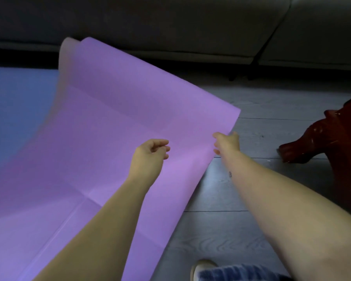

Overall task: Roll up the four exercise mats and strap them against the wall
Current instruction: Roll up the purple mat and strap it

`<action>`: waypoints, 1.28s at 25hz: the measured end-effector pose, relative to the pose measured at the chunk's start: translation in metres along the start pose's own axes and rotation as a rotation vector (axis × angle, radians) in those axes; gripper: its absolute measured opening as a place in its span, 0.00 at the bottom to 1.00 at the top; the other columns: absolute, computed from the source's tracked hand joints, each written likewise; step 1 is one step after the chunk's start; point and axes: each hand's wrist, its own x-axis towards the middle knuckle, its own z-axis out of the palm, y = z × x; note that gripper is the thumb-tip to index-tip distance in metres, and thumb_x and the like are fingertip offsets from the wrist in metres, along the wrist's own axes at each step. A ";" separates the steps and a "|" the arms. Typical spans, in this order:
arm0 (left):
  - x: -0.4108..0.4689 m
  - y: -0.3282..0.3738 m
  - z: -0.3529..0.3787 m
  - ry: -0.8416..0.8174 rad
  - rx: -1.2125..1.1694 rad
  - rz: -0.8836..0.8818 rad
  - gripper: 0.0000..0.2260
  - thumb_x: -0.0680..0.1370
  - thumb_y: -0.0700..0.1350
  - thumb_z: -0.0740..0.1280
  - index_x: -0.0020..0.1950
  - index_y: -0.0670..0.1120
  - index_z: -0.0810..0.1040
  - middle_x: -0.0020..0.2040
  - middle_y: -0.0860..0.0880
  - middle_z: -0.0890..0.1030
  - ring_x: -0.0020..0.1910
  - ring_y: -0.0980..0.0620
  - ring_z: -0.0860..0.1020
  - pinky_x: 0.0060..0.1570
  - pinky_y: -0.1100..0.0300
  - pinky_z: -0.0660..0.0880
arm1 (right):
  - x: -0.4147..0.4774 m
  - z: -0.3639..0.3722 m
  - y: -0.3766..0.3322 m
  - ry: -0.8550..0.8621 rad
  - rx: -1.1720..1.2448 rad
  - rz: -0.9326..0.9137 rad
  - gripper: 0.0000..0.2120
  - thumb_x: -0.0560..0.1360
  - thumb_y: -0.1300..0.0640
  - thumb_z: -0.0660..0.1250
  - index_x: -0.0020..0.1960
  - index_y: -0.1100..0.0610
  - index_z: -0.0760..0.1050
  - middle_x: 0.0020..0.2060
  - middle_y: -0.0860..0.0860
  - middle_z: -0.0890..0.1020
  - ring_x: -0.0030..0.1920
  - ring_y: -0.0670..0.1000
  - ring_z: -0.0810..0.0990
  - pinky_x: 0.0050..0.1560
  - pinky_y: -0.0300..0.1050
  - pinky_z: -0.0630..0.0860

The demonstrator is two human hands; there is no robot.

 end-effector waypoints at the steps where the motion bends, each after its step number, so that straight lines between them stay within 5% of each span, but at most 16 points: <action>1: 0.001 0.002 0.003 0.000 0.010 0.007 0.11 0.79 0.38 0.59 0.51 0.51 0.77 0.45 0.56 0.81 0.43 0.58 0.79 0.44 0.65 0.73 | -0.003 -0.003 -0.006 -0.022 0.037 0.014 0.21 0.71 0.60 0.68 0.62 0.58 0.67 0.45 0.55 0.75 0.35 0.52 0.74 0.35 0.45 0.74; 4: 0.000 0.003 0.004 0.015 0.037 0.021 0.11 0.79 0.38 0.60 0.51 0.52 0.77 0.46 0.56 0.81 0.43 0.59 0.80 0.46 0.63 0.74 | 0.002 -0.017 -0.014 -0.046 0.091 0.013 0.15 0.76 0.62 0.66 0.62 0.58 0.69 0.41 0.54 0.74 0.30 0.49 0.70 0.30 0.42 0.69; 6: -0.004 0.003 0.001 0.028 0.045 0.016 0.11 0.79 0.38 0.60 0.50 0.52 0.77 0.47 0.55 0.81 0.43 0.58 0.80 0.47 0.62 0.74 | -0.007 -0.024 -0.021 -0.050 0.110 0.001 0.03 0.76 0.61 0.67 0.44 0.57 0.74 0.34 0.53 0.73 0.28 0.49 0.69 0.29 0.41 0.68; 7: -0.008 0.003 -0.002 0.030 0.045 0.017 0.11 0.79 0.38 0.60 0.50 0.52 0.78 0.47 0.55 0.81 0.43 0.58 0.80 0.47 0.62 0.74 | -0.012 -0.028 -0.024 -0.053 0.118 0.002 0.08 0.76 0.60 0.67 0.39 0.56 0.72 0.32 0.52 0.73 0.27 0.48 0.69 0.28 0.40 0.67; 11: -0.037 0.027 -0.018 0.047 0.070 0.051 0.11 0.79 0.38 0.60 0.49 0.52 0.77 0.48 0.54 0.82 0.44 0.57 0.80 0.48 0.60 0.74 | -0.062 -0.039 -0.055 -0.224 0.285 0.056 0.05 0.78 0.60 0.64 0.44 0.55 0.71 0.35 0.51 0.75 0.25 0.48 0.78 0.23 0.35 0.67; 14: -0.065 0.053 -0.034 0.066 0.099 0.111 0.11 0.79 0.38 0.60 0.48 0.54 0.77 0.48 0.55 0.82 0.45 0.56 0.80 0.48 0.59 0.74 | -0.104 -0.043 -0.084 -0.355 0.286 0.021 0.05 0.81 0.56 0.61 0.45 0.52 0.70 0.39 0.49 0.76 0.35 0.50 0.80 0.35 0.43 0.72; 17: -0.104 0.083 -0.058 0.102 0.112 0.182 0.11 0.79 0.38 0.60 0.49 0.53 0.77 0.48 0.55 0.82 0.45 0.57 0.80 0.47 0.60 0.74 | -0.155 -0.046 -0.108 -0.465 0.175 -0.099 0.06 0.80 0.57 0.61 0.45 0.50 0.72 0.42 0.46 0.77 0.41 0.48 0.78 0.36 0.43 0.63; 22: -0.170 0.118 -0.105 0.219 0.145 0.304 0.12 0.79 0.37 0.60 0.48 0.54 0.77 0.49 0.54 0.82 0.46 0.55 0.79 0.43 0.61 0.73 | -0.238 -0.061 -0.132 -0.462 0.110 -0.293 0.09 0.78 0.60 0.59 0.43 0.49 0.72 0.43 0.46 0.77 0.44 0.49 0.76 0.37 0.43 0.61; 25: -0.208 0.139 -0.126 0.309 0.219 0.380 0.11 0.78 0.38 0.61 0.56 0.52 0.77 0.54 0.53 0.80 0.47 0.56 0.76 0.38 0.63 0.70 | -0.287 -0.084 -0.148 -0.395 0.168 -0.428 0.10 0.76 0.62 0.57 0.38 0.52 0.71 0.40 0.48 0.76 0.40 0.50 0.75 0.36 0.42 0.62; 32: -0.306 0.207 -0.138 0.635 0.608 0.739 0.32 0.75 0.40 0.66 0.76 0.51 0.56 0.72 0.47 0.57 0.67 0.42 0.59 0.64 0.53 0.60 | -0.379 -0.130 -0.188 -0.276 0.441 -0.642 0.06 0.71 0.60 0.57 0.35 0.58 0.66 0.34 0.53 0.71 0.39 0.53 0.70 0.33 0.41 0.64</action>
